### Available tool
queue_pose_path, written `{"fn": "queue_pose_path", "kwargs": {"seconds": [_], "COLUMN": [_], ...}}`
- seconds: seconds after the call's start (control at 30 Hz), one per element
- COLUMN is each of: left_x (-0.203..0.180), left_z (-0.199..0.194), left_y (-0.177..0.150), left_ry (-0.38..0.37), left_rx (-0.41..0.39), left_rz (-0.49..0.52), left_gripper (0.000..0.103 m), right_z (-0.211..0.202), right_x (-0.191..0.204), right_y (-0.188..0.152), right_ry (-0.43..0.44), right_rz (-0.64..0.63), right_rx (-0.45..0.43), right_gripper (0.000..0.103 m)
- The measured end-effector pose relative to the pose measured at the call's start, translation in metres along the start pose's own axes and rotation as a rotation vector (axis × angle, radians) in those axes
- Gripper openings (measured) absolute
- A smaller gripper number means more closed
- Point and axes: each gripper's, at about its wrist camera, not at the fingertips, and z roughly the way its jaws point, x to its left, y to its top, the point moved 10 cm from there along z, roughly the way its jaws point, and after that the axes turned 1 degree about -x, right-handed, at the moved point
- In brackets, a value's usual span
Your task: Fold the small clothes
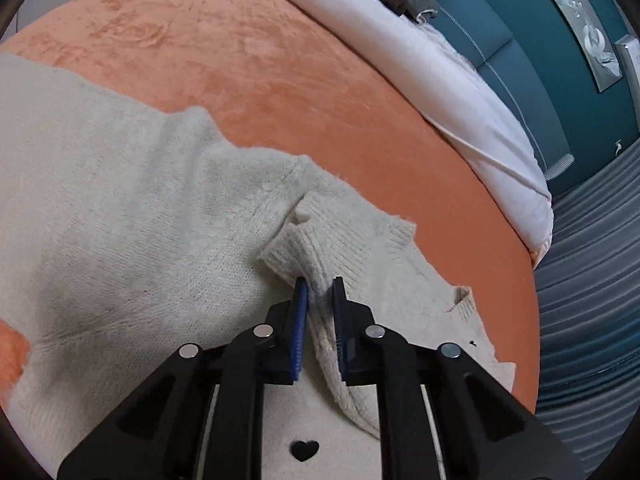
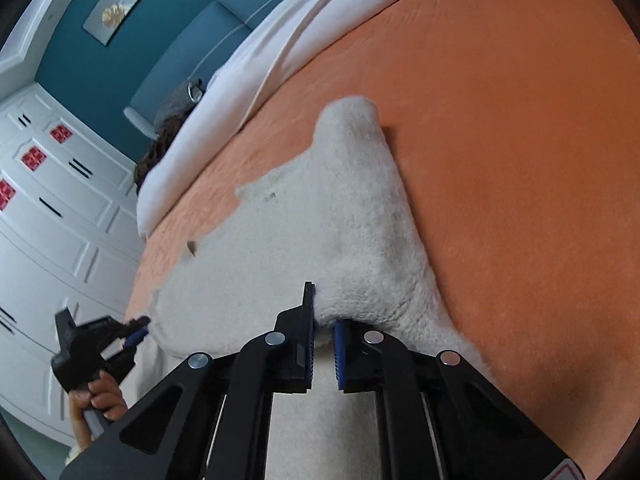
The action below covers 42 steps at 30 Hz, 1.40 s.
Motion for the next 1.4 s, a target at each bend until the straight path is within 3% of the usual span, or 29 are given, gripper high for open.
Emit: {"fn": "queue_pose_path", "kwargs": {"seconds": [0.07,0.13,0.2,0.23,0.33,0.43,0.53,0.6,0.63,0.7,0.73,0.77,0.9,0.93,0.97,1.03,1.07,1.2,1.33,1.4], "left_x": [-0.005,0.005,0.024,0.036,0.041,0.042,0.041,0.042,0.042,0.043,0.043,0.043,0.047,0.053,0.063,0.095,0.114,0.221,0.331,0.372], "left_z": [-0.023,-0.026,-0.010,-0.005,-0.011,-0.011,-0.010,-0.009,-0.008,-0.007,-0.008,-0.008,-0.024,-0.035,-0.047,-0.074,-0.088,-0.146,-0.190,-0.205], "left_y": [-0.005,-0.019,-0.036,-0.042,-0.044,-0.045,-0.047,-0.048,-0.049,-0.050,-0.050,-0.050,-0.048,-0.046,-0.043,-0.031,-0.023,0.028,0.083,0.108], "left_ry": [-0.037,-0.014,0.055,0.079,0.047,0.053,0.075,0.089,0.093,0.095,0.093,0.091,0.046,0.032,0.032,0.055,0.063,0.219,0.356,0.381], "left_rx": [-0.039,-0.035,0.016,0.020,-0.005,-0.004,-0.016,-0.022,-0.024,-0.027,-0.027,-0.023,-0.023,-0.035,-0.049,-0.091,-0.111,-0.196,-0.258,-0.301], "left_rz": [0.032,0.062,0.079,0.071,0.052,0.065,0.107,0.124,0.128,0.127,0.125,0.124,0.103,0.088,0.072,0.029,0.010,-0.099,-0.272,-0.349], "left_gripper": [0.012,0.012,0.011,0.009,0.009,0.010,0.010,0.010,0.010,0.010,0.010,0.011,0.011,0.021,0.037,0.051,0.052,0.055,0.058,0.058], "right_z": [-0.018,-0.016,0.018,0.016,-0.009,-0.037,-0.065,-0.059,-0.047,-0.006,0.016,0.012,-0.011,-0.014,-0.016,-0.020,-0.018,-0.018,-0.008,-0.004], "right_x": [0.004,-0.010,-0.042,-0.043,-0.025,-0.020,-0.004,0.014,0.013,-0.013,-0.030,-0.032,0.011,0.025,0.036,0.051,0.060,0.066,0.061,0.061], "right_y": [0.015,0.017,-0.004,-0.004,0.006,0.002,0.009,0.017,0.017,0.010,0.000,0.001,0.000,-0.012,-0.025,-0.057,-0.075,-0.129,-0.138,-0.137], "right_ry": [0.027,-0.058,-0.177,-0.146,-0.133,-0.191,-0.252,-0.237,-0.256,-0.347,-0.386,-0.372,-0.306,-0.271,-0.254,-0.224,-0.200,-0.144,-0.169,-0.154], "right_rz": [-0.016,-0.070,-0.090,-0.067,-0.075,-0.068,-0.165,-0.241,-0.268,-0.292,-0.275,-0.269,-0.264,-0.274,-0.300,-0.358,-0.386,-0.447,-0.451,-0.436], "right_rx": [-0.065,-0.077,0.085,0.067,0.042,-0.001,-0.116,-0.145,-0.123,0.007,0.086,0.061,-0.004,0.006,0.021,0.042,0.064,0.088,0.097,0.105], "right_gripper": [0.008,0.008,0.006,0.006,0.008,0.011,0.013,0.013,0.013,0.010,0.001,0.000,0.014,0.014,0.014,0.014,0.015,0.027,0.032,0.035]}}
